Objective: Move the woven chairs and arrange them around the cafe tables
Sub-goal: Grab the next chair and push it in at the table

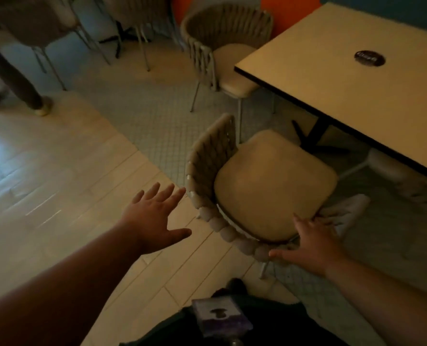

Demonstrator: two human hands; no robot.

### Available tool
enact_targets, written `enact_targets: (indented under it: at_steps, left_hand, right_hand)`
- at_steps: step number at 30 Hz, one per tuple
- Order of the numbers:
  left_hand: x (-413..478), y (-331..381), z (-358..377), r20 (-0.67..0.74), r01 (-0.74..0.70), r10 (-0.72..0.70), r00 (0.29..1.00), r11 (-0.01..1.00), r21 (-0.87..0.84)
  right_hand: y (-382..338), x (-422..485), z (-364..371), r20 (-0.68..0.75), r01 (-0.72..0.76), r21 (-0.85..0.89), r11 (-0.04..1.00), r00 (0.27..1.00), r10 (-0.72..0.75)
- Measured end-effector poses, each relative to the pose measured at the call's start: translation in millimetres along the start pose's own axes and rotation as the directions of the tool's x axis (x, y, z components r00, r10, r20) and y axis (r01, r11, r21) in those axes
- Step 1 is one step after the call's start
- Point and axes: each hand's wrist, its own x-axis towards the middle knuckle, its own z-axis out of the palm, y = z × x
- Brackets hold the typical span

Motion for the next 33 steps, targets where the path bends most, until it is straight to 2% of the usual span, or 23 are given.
enact_targets:
  at_steps: [4, 10, 14, 18, 21, 24, 27, 30, 33]
  left_hand:
    - [55.7, -8.5, -11.4, -0.008, -0.094, 0.094, 0.996, 0.995, 0.030]
    - [115.9, -18.6, -6.0, 0.091, -0.259, 0.251, 0.964, 0.961, 0.093]
    - [168.9, -27.7, -2.4, 0.111, -0.390, 0.377, 0.920, 0.909, 0.145]
    - [211.7, -30.3, 16.1, 0.242, -0.539, 0.492, 0.836, 0.819, 0.196]
    - [243.5, -26.9, 35.3, 0.360, -0.663, 0.569, 0.740, 0.708, 0.243]
    - [268.7, -19.9, 59.8, 0.446, -0.736, 0.590, 0.674, 0.590, 0.331]
    - [284.7, -15.6, 73.1, 0.424, -0.748, 0.616, 0.664, 0.557, 0.363]
    - [279.0, -17.8, 75.5, 0.372, -0.734, 0.633, 0.679, 0.577, 0.358]
    - [276.6, -15.2, 76.1, 0.331, -0.712, 0.633, 0.700, 0.586, 0.386]
  right_hand:
    - [-1.4, 10.8, -0.9, -0.033, -0.077, 0.026, 0.997, 0.996, 0.078]
    - [-28.6, -2.0, 6.8, 0.038, -0.219, 0.187, 0.958, 0.976, 0.216]
    - [-59.7, 2.7, 19.2, 0.047, -0.333, 0.298, 0.895, 0.941, 0.334]
    - [-95.0, 20.0, 34.6, 0.096, -0.412, 0.368, 0.834, 0.909, 0.407]
    - [-117.5, 44.1, 57.9, 0.126, -0.394, 0.217, 0.893, 0.918, 0.375]
    - [-124.9, 59.4, 83.1, 0.057, -0.326, 0.051, 0.944, 0.945, 0.323]
    - [-122.4, 61.3, 90.8, -0.007, -0.323, 0.077, 0.943, 0.946, 0.324]
    - [-121.1, 60.9, 92.3, 0.012, -0.342, 0.067, 0.937, 0.940, 0.342]
    - [-118.9, 61.4, 97.2, -0.033, -0.343, 0.083, 0.935, 0.937, 0.347]
